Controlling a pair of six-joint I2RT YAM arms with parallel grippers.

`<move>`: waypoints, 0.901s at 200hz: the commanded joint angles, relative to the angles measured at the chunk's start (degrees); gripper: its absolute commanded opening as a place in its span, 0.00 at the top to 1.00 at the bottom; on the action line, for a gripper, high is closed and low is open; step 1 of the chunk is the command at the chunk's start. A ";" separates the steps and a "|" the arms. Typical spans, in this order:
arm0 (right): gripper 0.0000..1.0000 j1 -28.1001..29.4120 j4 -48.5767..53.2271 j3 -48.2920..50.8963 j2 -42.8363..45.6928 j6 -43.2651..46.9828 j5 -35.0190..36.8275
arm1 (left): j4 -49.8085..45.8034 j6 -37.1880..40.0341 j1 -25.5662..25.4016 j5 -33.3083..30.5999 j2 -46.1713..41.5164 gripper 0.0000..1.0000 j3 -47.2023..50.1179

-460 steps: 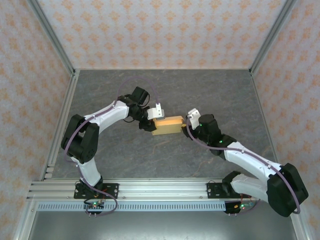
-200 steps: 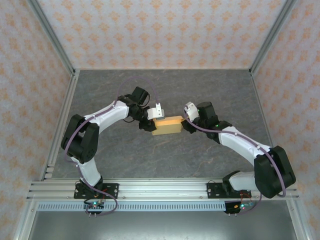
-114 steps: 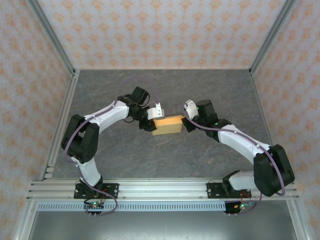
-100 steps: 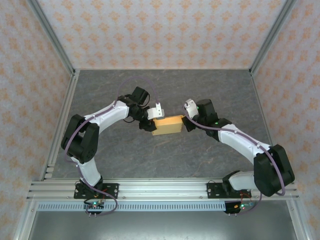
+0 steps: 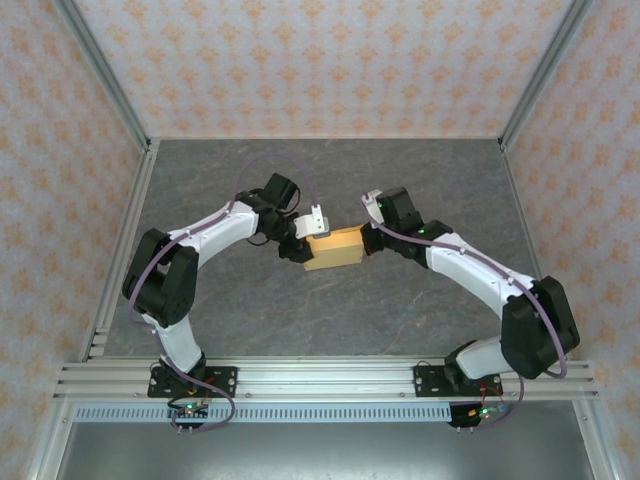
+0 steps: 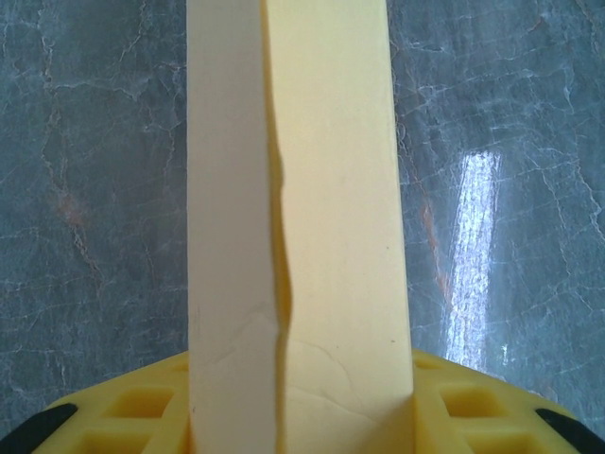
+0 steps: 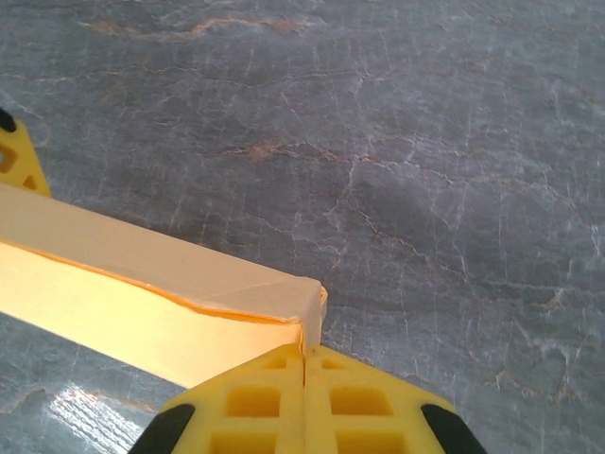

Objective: Fold the paper box

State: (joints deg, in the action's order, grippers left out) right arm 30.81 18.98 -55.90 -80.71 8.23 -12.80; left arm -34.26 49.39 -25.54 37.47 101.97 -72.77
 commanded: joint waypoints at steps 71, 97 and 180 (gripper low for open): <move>0.97 1.47 7.89 -7.42 -2.70 -12.55 4.93 | -1.65 -2.00 -1.27 -3.58 -0.02 0.65 -1.85; 0.97 1.49 8.68 -8.12 -3.02 -13.98 4.96 | -1.63 -2.10 -1.34 -4.03 0.07 0.65 -1.94; 0.97 1.66 10.20 -9.11 -3.93 -15.82 5.27 | -1.85 -2.45 -1.36 -4.76 0.42 0.65 -2.29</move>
State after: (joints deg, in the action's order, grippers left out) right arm 32.01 28.21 -63.02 -84.12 -6.44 -8.97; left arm -34.26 47.83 -26.63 35.42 101.97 -73.84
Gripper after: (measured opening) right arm 0.045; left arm 0.408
